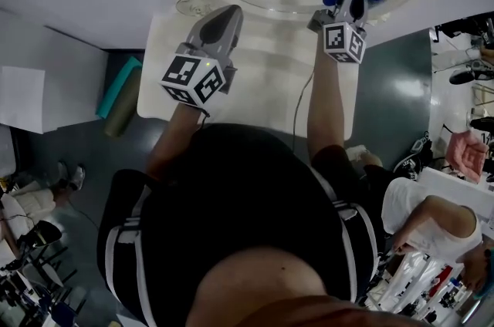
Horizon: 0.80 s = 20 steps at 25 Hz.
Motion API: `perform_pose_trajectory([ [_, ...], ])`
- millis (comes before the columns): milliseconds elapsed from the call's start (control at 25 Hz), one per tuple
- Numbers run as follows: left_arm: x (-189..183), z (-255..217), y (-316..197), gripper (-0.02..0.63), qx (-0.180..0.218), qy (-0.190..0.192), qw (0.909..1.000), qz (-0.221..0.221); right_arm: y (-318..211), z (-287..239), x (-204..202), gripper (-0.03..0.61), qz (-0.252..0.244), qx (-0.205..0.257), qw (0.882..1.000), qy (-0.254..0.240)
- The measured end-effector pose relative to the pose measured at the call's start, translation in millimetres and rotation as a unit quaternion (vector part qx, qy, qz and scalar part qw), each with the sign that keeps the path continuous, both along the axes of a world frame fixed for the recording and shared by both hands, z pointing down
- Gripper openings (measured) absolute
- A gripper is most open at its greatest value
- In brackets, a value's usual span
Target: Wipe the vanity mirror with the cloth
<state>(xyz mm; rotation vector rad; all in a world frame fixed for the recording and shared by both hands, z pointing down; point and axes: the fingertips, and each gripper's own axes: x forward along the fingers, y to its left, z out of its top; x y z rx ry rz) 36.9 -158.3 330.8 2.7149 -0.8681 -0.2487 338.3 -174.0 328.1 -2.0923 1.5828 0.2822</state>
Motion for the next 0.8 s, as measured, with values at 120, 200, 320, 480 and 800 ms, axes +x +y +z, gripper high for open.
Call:
perform_pose_trajectory([
  [120,-3.3,-2.1,-0.2,0.011,0.002,0.004,1.0,-0.005,-6.9,-12.5,-12.9,0.077,-0.013,0.008,1.0,0.007],
  [200,-5.9,-4.0,0.5,0.011,0.002,0.006,1.0,-0.007,-9.1,-20.1,-20.2,0.077,-0.019,0.014,1.0,0.011],
  [320,-12.5,-6.5,0.1,0.011,0.003,0.009,0.9999,-0.014,-13.4,-31.2,-31.8,0.077,-0.03,0.022,0.999,0.019],
  [480,-21.5,-7.4,-3.6,0.011,0.003,0.014,0.9995,-0.027,-22.7,-42.8,-47.7,0.077,-0.048,0.029,0.998,0.03],
  [800,-36.0,-6.6,-7.9,0.011,-0.001,0.016,0.999,-0.041,-43.6,-69.0,-102.6,0.077,-0.089,0.035,0.991,0.098],
])
